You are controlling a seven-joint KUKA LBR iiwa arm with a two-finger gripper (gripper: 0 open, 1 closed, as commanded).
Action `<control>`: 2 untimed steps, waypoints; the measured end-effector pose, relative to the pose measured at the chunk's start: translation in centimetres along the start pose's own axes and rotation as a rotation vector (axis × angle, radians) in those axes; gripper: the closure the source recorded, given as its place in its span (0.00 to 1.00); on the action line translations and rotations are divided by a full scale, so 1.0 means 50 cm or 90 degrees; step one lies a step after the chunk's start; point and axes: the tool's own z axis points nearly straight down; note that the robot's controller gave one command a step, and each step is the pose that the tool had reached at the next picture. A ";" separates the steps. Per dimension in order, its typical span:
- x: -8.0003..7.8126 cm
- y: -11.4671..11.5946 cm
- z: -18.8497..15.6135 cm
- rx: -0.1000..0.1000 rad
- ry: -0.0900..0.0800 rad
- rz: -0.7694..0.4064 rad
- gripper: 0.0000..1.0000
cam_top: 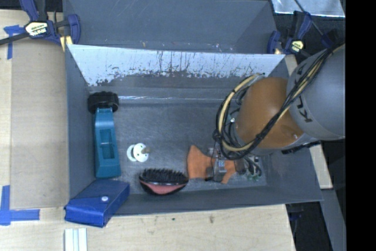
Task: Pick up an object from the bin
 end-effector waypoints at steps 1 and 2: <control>0.000 0.000 0.000 0.000 0.000 0.000 1.00; 0.001 0.000 -0.006 0.000 0.002 0.000 1.00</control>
Offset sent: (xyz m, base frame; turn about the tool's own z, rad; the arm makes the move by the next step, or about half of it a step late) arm 0.0000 0.0000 0.0210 0.0000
